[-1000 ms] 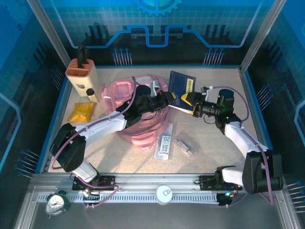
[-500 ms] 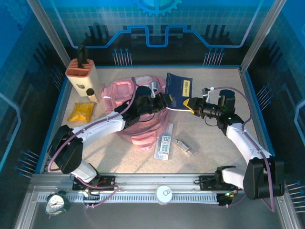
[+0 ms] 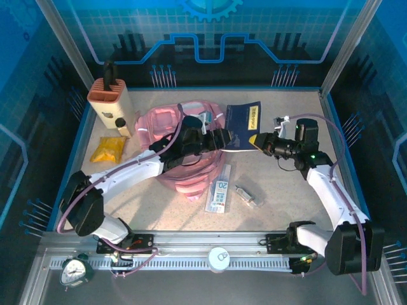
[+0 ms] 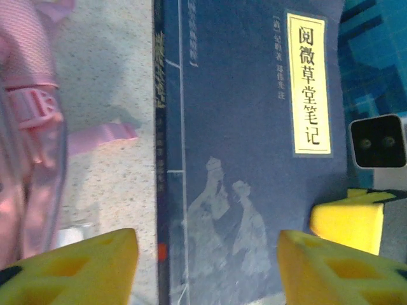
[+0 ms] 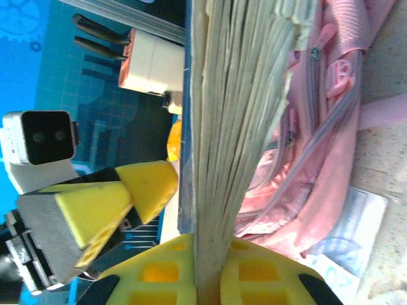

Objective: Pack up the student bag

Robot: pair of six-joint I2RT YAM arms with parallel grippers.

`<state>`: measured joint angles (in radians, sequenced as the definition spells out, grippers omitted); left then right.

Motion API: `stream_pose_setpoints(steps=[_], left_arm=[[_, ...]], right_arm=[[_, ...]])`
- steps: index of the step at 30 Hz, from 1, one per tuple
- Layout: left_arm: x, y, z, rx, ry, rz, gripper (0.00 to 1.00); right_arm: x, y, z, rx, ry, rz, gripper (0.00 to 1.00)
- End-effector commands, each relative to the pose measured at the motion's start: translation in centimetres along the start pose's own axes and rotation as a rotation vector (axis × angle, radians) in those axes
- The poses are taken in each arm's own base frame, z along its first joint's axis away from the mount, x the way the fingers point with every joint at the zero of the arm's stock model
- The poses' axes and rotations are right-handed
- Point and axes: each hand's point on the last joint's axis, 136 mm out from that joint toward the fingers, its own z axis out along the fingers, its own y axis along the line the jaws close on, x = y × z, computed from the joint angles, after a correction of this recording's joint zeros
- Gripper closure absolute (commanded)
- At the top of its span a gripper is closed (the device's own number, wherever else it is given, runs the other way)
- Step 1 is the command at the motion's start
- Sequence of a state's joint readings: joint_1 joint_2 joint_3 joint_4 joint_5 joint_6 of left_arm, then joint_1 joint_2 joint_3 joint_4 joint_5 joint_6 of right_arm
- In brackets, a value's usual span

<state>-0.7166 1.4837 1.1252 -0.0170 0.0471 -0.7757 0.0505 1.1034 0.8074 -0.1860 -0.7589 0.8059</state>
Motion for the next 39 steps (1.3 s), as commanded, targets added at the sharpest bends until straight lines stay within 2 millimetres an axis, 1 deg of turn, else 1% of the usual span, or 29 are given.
stream_pose_setpoints(steps=[1, 4, 7, 9, 12, 14, 15, 18, 20, 24, 26, 30, 34, 37, 39], left_arm=[[-0.2, 1.6, -2.4, -0.125, 0.007, 0.176, 0.34], [0.3, 4.4, -3.2, -0.263, 0.061, 0.313, 0.28], [0.8, 7.1, -3.6, -0.402, 0.132, 0.450, 0.26], [1.1, 9.0, -3.6, -0.483, 0.171, 0.528, 0.25], [1.9, 10.5, -2.9, -0.525, 0.241, 0.604, 0.26], [2.5, 10.9, -2.1, -0.524, 0.276, 0.602, 0.27], [2.9, 10.6, -1.6, -0.498, 0.296, 0.593, 0.29], [5.2, 9.1, 0.0, -0.369, 0.362, 0.592, 0.34], [6.2, 8.7, 0.7, -0.329, 0.384, 0.592, 0.37], [7.4, 9.7, 1.7, -0.331, 0.428, 0.573, 0.48], [7.8, 10.4, 1.9, -0.352, 0.448, 0.568, 0.52], [8.3, 11.0, 2.2, -0.361, 0.472, 0.580, 0.63], [8.3, 11.0, 2.5, -0.356, 0.467, 0.585, 0.75], [7.8, 11.3, 2.5, -0.380, 0.460, 0.584, 0.84], [7.4, 10.7, 2.4, -0.366, 0.441, 0.584, 0.90]], right_arm=[[0.1, 0.3, -1.4, 0.040, -0.001, -0.075, 1.00], [0.8, -0.1, -1.9, 0.071, 0.016, -0.100, 1.00], [1.6, -0.6, -2.1, 0.092, 0.032, -0.112, 1.00], [1.9, -1.2, -2.1, 0.107, 0.040, -0.110, 1.00], [2.2, -1.7, -2.0, 0.109, 0.047, -0.097, 1.00], [2.2, -2.0, -2.0, 0.111, 0.048, -0.090, 1.00], [2.2, -2.1, -2.0, 0.115, 0.048, -0.089, 1.00], [2.1, -2.9, -2.1, 0.147, 0.045, -0.079, 1.00], [2.1, -3.2, -2.1, 0.151, 0.047, -0.069, 1.00], [2.1, -3.7, -2.3, 0.152, 0.044, -0.057, 1.00], [2.1, -3.9, -2.4, 0.152, 0.042, -0.052, 1.00], [2.1, -4.2, -2.4, 0.157, 0.043, -0.052, 1.00], [2.2, -4.3, -2.3, 0.155, 0.050, -0.051, 1.00], [2.3, -4.3, -2.3, 0.156, 0.053, -0.052, 1.00], [2.1, -4.3, -2.5, 0.161, 0.052, -0.056, 1.00]])
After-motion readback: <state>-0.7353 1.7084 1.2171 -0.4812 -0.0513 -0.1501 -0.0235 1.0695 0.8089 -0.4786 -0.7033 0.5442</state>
